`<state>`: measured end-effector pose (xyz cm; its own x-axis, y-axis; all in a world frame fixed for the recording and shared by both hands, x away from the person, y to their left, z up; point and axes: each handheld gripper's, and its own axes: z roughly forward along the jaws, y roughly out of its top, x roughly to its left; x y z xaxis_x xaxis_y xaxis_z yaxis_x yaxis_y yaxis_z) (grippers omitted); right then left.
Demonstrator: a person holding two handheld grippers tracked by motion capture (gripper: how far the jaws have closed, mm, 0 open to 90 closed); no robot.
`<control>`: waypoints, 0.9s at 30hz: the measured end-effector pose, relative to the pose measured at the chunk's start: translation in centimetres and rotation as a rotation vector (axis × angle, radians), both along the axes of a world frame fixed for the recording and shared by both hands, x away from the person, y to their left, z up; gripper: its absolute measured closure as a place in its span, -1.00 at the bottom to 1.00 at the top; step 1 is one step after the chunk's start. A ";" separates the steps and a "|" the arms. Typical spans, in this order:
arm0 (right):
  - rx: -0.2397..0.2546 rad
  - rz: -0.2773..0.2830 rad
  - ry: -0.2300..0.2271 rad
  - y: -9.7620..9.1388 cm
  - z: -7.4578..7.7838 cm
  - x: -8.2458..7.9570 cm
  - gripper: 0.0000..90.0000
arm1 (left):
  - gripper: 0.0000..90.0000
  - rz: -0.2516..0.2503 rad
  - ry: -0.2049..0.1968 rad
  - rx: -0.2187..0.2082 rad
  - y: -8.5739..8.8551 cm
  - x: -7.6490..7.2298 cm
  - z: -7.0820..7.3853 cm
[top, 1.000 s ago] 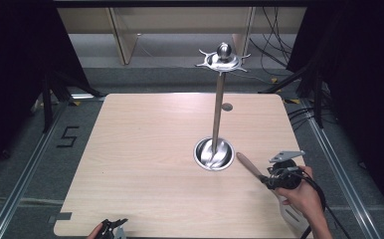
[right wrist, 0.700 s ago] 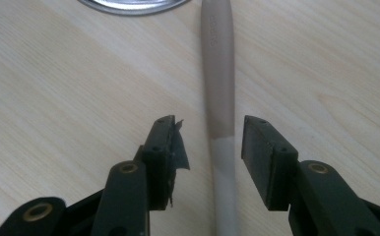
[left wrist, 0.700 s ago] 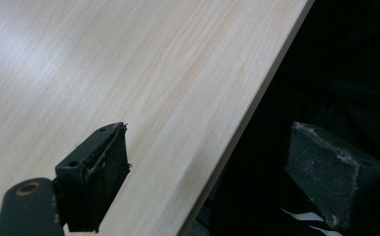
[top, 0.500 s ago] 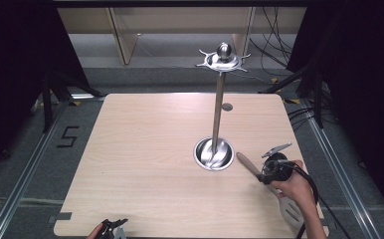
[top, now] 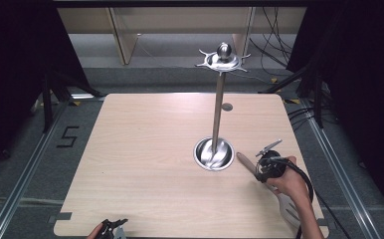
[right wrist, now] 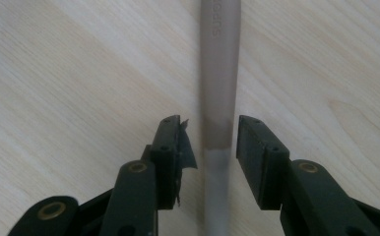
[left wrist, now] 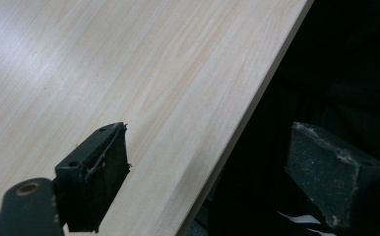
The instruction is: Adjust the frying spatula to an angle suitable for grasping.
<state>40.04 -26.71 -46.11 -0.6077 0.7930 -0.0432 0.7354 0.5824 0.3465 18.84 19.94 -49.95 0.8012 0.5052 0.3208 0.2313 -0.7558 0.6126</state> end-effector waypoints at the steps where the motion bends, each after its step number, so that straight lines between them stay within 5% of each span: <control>1: 0.000 0.002 0.008 0.1 0.1 0.2 0.40 | -0.66 -0.003 0.002 0.005 0.1 0.0 0.1; 18: 0.007 -0.003 0.089 -0.1 -0.5 1.8 0.45 | -0.66 -0.001 -0.008 0.006 0.0 -0.1 0.1; 21: -0.013 0.039 0.105 -0.2 -0.5 2.3 0.47 | -0.66 -0.001 -0.006 0.005 0.0 0.0 0.1; 27: -0.046 0.029 0.155 -0.3 -0.9 2.5 0.46 | -0.66 -0.001 -0.005 0.005 0.0 0.0 0.0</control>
